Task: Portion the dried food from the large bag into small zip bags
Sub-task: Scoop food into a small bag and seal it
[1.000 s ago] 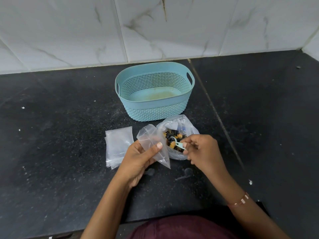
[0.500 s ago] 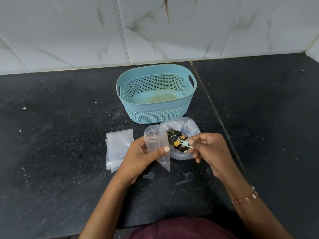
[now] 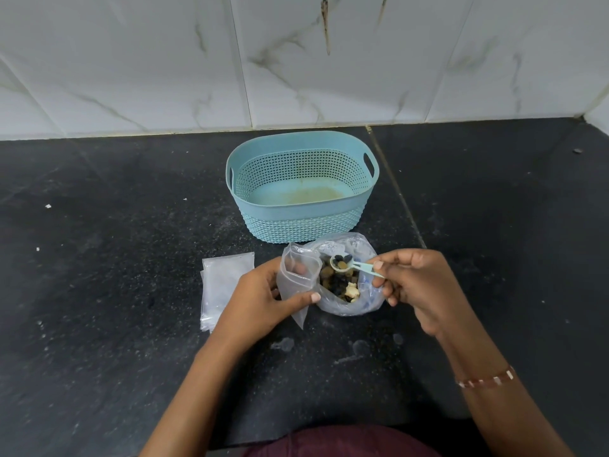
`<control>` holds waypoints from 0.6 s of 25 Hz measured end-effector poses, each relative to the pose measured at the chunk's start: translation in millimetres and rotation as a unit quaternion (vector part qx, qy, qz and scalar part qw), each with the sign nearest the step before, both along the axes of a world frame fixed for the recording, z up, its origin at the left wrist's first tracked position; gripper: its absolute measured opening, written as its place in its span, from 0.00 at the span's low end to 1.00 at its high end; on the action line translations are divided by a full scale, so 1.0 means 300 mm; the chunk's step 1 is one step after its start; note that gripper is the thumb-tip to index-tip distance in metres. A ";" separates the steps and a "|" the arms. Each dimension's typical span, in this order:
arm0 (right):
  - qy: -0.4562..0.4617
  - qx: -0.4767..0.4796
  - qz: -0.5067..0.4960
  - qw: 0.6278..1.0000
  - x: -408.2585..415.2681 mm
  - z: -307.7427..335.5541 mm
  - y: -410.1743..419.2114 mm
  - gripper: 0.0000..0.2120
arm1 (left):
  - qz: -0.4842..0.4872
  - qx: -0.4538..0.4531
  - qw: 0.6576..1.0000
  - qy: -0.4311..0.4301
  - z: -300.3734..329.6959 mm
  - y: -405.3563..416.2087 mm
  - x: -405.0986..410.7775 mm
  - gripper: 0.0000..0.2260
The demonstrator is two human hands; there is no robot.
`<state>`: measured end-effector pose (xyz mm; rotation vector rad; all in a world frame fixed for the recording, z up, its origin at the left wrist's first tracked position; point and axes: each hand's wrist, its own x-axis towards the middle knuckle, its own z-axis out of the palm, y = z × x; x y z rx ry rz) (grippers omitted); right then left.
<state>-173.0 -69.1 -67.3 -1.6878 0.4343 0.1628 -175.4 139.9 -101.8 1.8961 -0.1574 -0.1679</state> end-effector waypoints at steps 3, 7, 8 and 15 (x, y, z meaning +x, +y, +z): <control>-0.013 0.006 -0.001 1.000 0.002 0.029 -0.002 0.06 | 0.002 0.004 1.000 -0.005 -0.006 0.001 0.006 0.14; -0.079 0.022 0.012 0.997 -0.020 0.092 0.015 0.06 | 0.003 0.019 1.000 -0.012 -0.009 -0.003 0.012 0.14; -0.104 0.024 0.018 0.994 -0.028 0.105 0.025 0.06 | 0.003 0.023 1.000 -0.013 -0.009 -0.005 0.014 0.14; -0.487 -0.443 0.155 0.736 -0.073 0.011 0.136 0.14 | 0.010 0.008 1.000 -0.025 -0.017 -0.015 0.015 0.16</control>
